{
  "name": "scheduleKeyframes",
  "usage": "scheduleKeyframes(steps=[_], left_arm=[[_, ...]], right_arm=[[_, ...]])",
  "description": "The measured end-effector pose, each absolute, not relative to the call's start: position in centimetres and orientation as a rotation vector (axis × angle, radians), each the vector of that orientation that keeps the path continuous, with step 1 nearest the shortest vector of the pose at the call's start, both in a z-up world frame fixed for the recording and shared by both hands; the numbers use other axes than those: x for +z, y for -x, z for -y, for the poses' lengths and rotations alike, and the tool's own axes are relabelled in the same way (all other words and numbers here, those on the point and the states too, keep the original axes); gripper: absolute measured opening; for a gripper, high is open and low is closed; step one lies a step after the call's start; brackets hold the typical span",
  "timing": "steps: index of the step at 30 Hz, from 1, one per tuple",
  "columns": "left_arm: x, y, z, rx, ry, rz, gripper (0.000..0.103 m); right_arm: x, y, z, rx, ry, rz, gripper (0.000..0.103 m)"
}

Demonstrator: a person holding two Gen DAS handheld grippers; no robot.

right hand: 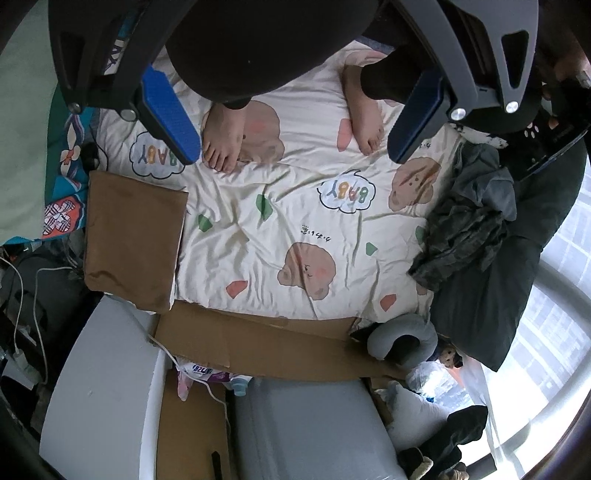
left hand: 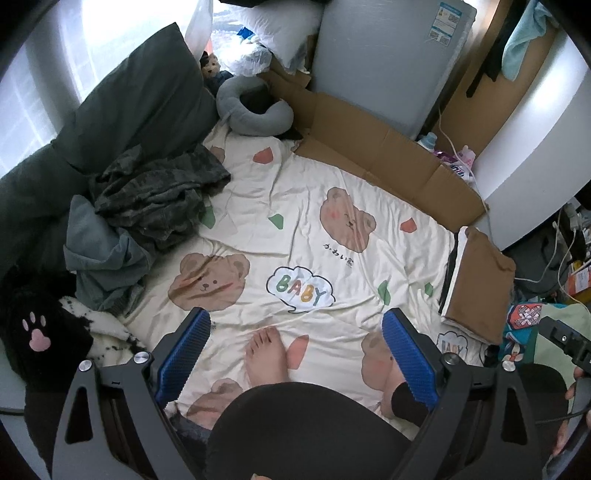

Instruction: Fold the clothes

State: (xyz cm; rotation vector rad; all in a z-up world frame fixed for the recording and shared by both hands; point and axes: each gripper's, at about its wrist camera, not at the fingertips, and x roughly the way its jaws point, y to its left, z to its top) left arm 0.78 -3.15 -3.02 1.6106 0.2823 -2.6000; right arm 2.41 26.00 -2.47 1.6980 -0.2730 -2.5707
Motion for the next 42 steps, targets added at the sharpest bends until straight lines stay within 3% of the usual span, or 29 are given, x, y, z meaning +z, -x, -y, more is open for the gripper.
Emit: scheduleKeyframes(steps=[42], left_arm=[[-2.8, -0.9, 2.5, -2.62, -1.606, -0.226, 0.094]], right_arm=[[-2.4, -2.3, -26.4, -2.587, -1.726, 0.225, 0.102]])
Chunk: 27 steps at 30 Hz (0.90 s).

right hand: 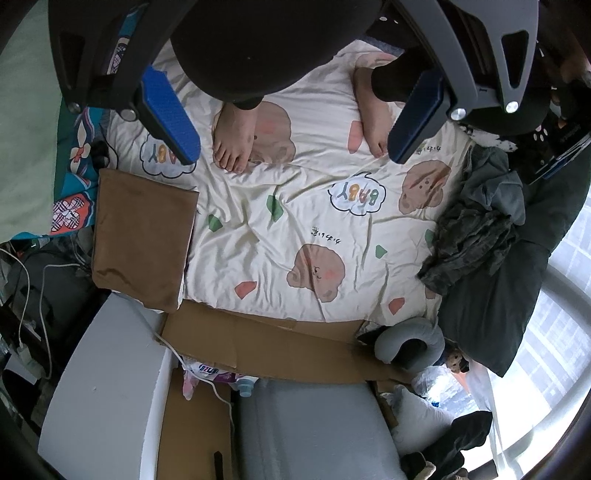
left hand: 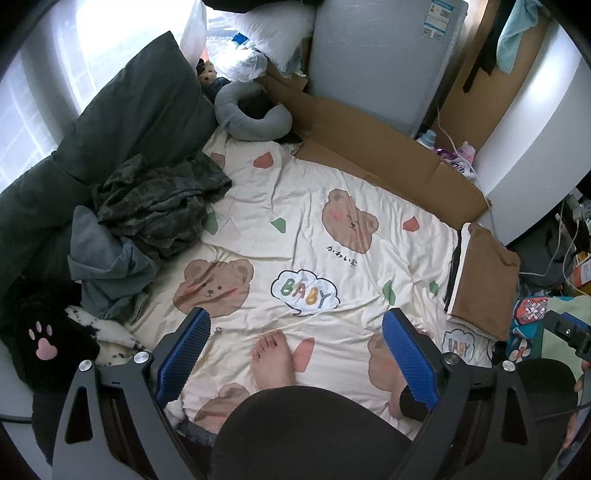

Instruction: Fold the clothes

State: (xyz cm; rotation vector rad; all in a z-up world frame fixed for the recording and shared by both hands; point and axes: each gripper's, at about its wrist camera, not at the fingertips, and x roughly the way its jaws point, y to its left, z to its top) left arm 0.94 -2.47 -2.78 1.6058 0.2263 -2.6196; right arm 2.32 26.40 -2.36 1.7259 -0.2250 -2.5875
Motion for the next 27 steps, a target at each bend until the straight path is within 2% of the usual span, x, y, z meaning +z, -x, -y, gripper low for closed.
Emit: scheduleKeyframes(steps=[27], left_arm=[[-2.67, -0.86, 2.72, -2.624, -1.596, -0.221, 0.094]], right_arm=[[-2.24, -2.38, -26.82, -2.602, -1.725, 0.233, 0.102]])
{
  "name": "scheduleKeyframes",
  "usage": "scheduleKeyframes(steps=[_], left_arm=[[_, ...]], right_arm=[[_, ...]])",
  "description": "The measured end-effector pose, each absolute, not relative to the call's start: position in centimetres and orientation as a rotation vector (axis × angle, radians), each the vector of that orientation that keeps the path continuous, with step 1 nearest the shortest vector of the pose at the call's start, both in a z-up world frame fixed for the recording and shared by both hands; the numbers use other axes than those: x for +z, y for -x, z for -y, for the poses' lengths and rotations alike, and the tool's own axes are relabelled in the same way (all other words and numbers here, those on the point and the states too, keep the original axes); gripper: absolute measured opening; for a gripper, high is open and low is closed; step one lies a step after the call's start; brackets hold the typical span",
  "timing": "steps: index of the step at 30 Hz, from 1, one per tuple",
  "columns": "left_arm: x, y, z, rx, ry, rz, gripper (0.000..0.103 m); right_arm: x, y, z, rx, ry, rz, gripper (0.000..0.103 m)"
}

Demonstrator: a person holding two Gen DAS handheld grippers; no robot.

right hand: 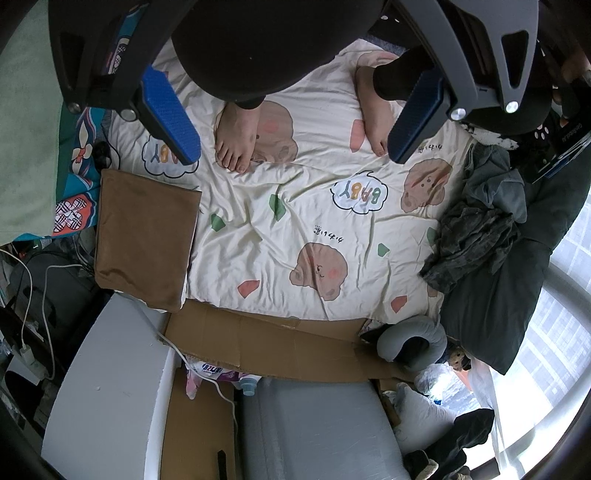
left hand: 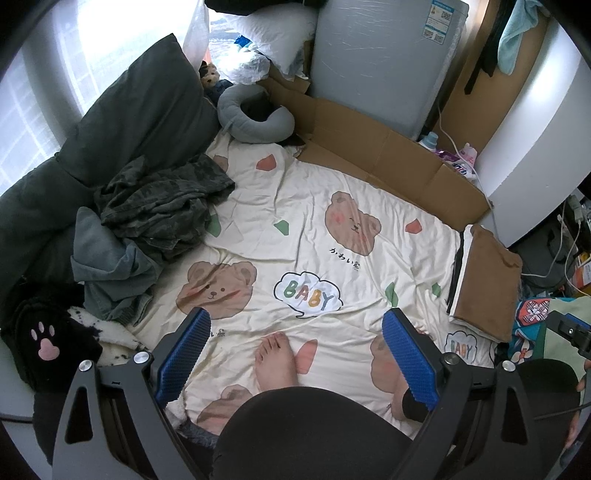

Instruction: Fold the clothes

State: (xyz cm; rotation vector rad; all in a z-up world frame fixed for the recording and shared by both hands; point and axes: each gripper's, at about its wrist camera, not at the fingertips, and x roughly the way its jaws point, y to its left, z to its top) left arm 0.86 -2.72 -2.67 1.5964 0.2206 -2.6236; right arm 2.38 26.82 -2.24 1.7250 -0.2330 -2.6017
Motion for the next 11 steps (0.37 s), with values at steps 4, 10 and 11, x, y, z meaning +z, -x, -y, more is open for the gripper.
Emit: scheduleKeyframes(steps=[4, 10, 11], left_arm=[[-2.66, -0.88, 2.66, -2.623, -1.594, -0.22, 0.094], [-2.65, -0.9, 2.71, -2.624, -1.592, -0.219, 0.094], [-2.65, -0.88, 2.72, -2.624, -1.593, -0.218, 0.094]], right_arm=[[-2.22, -2.44, -26.77, -2.605, -1.723, 0.23, 0.102], [-2.12, -2.53, -26.76, -2.611, -1.723, 0.234, 0.102], [-2.11, -2.54, -26.79, -2.612, -1.722, 0.233, 0.102]])
